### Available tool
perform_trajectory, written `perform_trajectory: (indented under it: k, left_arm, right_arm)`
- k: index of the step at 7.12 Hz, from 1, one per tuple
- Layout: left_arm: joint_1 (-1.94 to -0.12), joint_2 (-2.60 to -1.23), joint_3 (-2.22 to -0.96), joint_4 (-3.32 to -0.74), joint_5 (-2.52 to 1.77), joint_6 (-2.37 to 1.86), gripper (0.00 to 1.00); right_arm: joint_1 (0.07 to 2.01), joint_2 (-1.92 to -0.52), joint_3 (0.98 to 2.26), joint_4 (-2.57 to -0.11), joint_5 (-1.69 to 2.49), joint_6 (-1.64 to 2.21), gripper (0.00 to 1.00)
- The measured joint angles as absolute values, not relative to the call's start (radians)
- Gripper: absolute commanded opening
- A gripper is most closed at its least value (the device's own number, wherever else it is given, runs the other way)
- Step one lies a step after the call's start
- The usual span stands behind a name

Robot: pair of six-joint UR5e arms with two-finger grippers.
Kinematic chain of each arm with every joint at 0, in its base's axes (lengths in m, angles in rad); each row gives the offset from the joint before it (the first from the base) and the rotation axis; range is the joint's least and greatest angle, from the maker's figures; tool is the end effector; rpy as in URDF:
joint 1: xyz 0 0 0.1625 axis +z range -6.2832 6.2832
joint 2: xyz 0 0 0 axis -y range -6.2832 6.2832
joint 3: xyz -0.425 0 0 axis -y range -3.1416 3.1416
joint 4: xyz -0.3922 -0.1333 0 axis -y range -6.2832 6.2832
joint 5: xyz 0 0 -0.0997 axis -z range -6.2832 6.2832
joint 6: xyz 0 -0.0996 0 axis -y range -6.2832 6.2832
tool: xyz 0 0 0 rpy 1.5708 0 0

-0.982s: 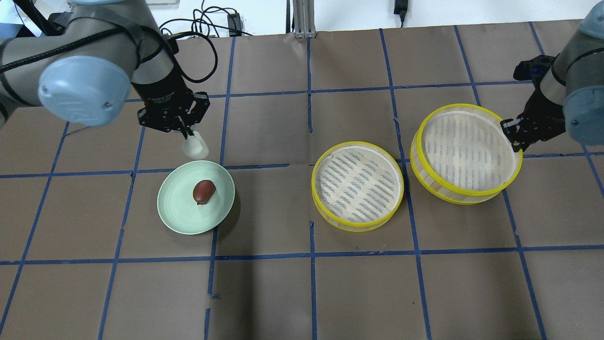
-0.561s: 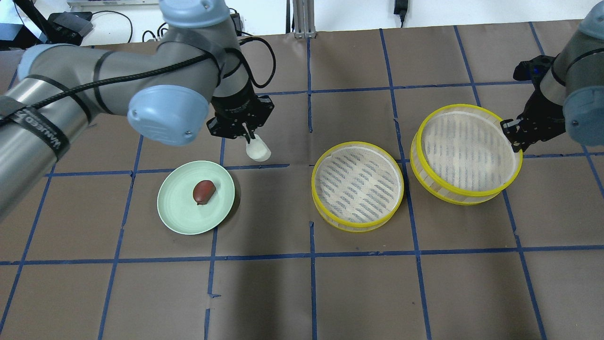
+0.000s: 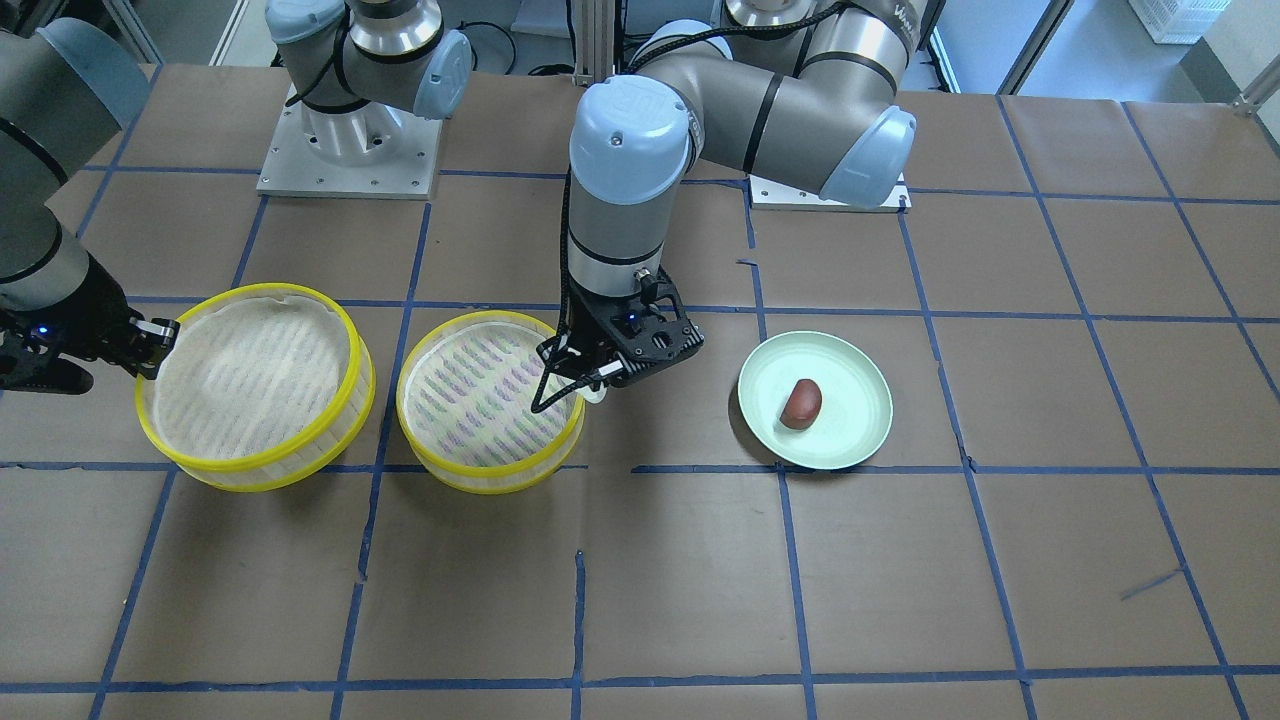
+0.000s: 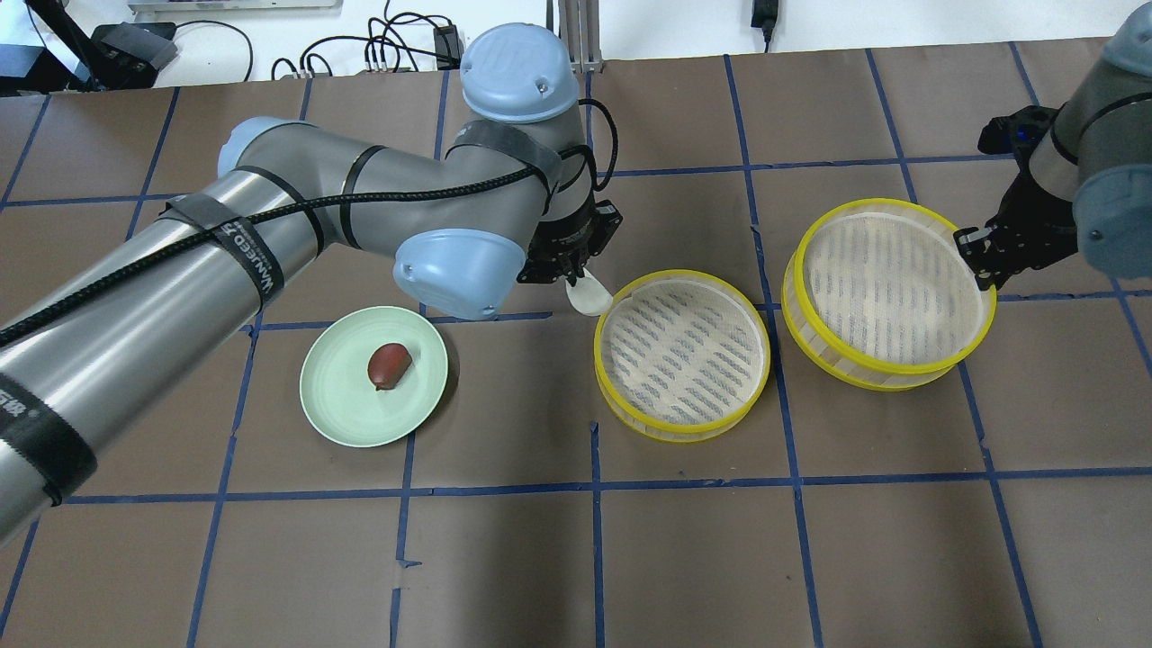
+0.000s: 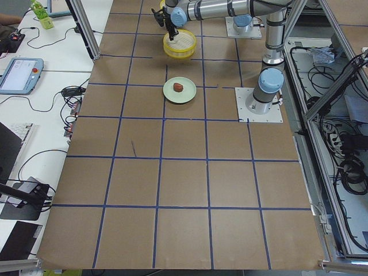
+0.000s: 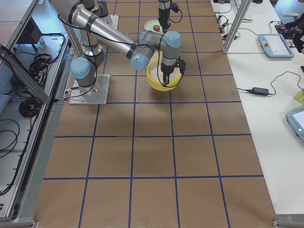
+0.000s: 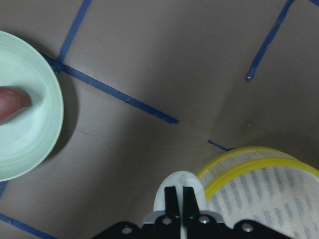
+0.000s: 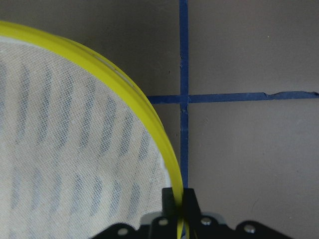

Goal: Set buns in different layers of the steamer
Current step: 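Carry the white bun over the lower steamer tier and release it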

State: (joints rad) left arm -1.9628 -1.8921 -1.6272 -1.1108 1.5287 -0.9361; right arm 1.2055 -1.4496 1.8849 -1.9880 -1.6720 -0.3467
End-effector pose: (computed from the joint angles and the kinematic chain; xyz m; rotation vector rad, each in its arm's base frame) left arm -0.3587 -0.5078 0.3301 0.8189 -2.9455 0.0595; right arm -0.0653 -0.5156 0.3181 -0.0270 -3.0519 -0.0798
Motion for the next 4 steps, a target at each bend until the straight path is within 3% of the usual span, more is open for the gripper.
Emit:
perform_trajectory:
  k: [1, 2, 3, 4]
  left_arm:
    - [-1.979, -1.900, -1.625, -1.103, 1.517, -0.964, 0.00]
    - [-1.995, -1.910, -1.625, -1.083, 1.504, -0.983, 0.17]
    - [-2.008, -1.933, -1.625, -1.052, 1.483, -0.998, 0.99]
    - [-2.016, -1.965, -1.625, -1.012, 1.461, -1.005, 1.00]
  right_arm:
    - [1.206, -1.450, 1.885, -1.988, -1.672, -0.347, 0.04]
    - [1.206, -1.451, 1.885, -1.987, -1.672, -0.347, 0.04]
    - [1.206, -1.451, 1.885, -1.987, -1.672, -0.347, 0.04]
    - [1.206, -1.451, 1.885, -1.987, -1.672, -0.347, 0.04]
